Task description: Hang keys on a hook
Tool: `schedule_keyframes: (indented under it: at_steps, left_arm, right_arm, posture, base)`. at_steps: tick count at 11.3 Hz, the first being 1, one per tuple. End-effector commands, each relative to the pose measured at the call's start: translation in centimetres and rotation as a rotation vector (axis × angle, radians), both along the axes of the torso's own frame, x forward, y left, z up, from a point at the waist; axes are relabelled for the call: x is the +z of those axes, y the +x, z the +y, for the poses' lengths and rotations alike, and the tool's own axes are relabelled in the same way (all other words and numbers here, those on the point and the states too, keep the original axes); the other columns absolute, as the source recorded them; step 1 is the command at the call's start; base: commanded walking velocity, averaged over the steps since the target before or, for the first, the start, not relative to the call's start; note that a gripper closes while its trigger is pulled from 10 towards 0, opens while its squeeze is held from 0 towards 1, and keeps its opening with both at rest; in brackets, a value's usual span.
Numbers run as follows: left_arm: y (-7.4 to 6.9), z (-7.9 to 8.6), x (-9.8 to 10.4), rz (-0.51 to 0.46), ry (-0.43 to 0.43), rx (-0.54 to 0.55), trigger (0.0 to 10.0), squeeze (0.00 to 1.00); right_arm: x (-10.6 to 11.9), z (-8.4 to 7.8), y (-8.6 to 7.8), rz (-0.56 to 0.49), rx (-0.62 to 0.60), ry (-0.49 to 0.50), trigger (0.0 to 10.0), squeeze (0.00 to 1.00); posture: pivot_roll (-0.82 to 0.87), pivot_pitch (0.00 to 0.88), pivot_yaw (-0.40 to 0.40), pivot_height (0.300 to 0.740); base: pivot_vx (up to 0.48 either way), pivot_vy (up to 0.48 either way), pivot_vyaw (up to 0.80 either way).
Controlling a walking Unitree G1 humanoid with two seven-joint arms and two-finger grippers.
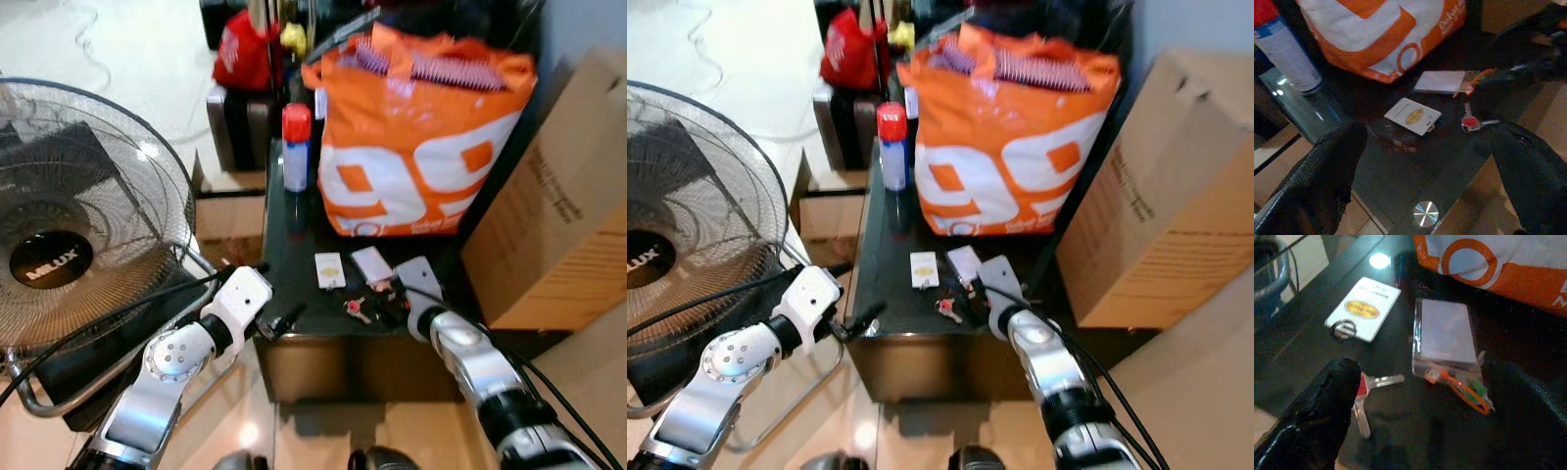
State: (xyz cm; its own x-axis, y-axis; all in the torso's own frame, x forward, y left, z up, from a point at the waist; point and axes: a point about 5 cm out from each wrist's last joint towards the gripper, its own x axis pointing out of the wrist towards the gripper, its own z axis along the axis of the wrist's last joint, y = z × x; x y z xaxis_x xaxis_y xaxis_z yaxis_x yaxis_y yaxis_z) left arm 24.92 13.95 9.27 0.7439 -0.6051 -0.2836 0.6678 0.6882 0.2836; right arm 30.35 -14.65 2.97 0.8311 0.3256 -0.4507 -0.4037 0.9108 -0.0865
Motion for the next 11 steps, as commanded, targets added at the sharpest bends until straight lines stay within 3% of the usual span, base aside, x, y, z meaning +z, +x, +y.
schedule_keyframes:
  at_steps: [1,6,8,10,11]
  left_arm:
    - [-0.3,-0.3,0.3,0.001,0.0,-0.032,10.0,0.0]
    - [-1.6,-0.4,1.1,0.025,0.023,-0.098,10.0,0.0]
    - [-1.9,-0.3,1.2,0.034,0.031,-0.104,10.0,0.0]
    - [-2.0,-0.5,1.2,0.039,0.032,-0.106,10.0,0.0]
    - [-1.8,-0.6,1.1,0.038,0.032,-0.104,10.0,0.0]
  right_arm:
    - [-0.1,-0.1,0.1,0.0,-0.02,0.039,10.0,0.0]
    - [0.1,0.4,1.4,-0.062,-0.092,0.065,10.0,0.0]
    - [0.5,-0.4,2.0,-0.09,-0.146,0.011,10.0,0.0]
    - [1.1,-1.2,2.4,-0.112,-0.151,0.025,10.0,0.0]
    - [1.0,-2.0,2.4,-0.106,-0.137,-0.041,10.0,0.0]
  posture:
    - [-0.08,0.185,0.015,0.74]
    - [-0.03,0.242,0.053,0.74]
    - [-0.03,0.248,0.054,0.74]
    - [-0.03,0.237,0.05,0.74]
    - [-0.04,0.23,0.046,0.74]
  base:
    - [0.0,0.0,0.0]
    - [0.0,0.0,0.0]
    - [0.0,0.0,0.0]
    - [0.0,0.0,0.0]
    - [0.0,0.0,0.0]
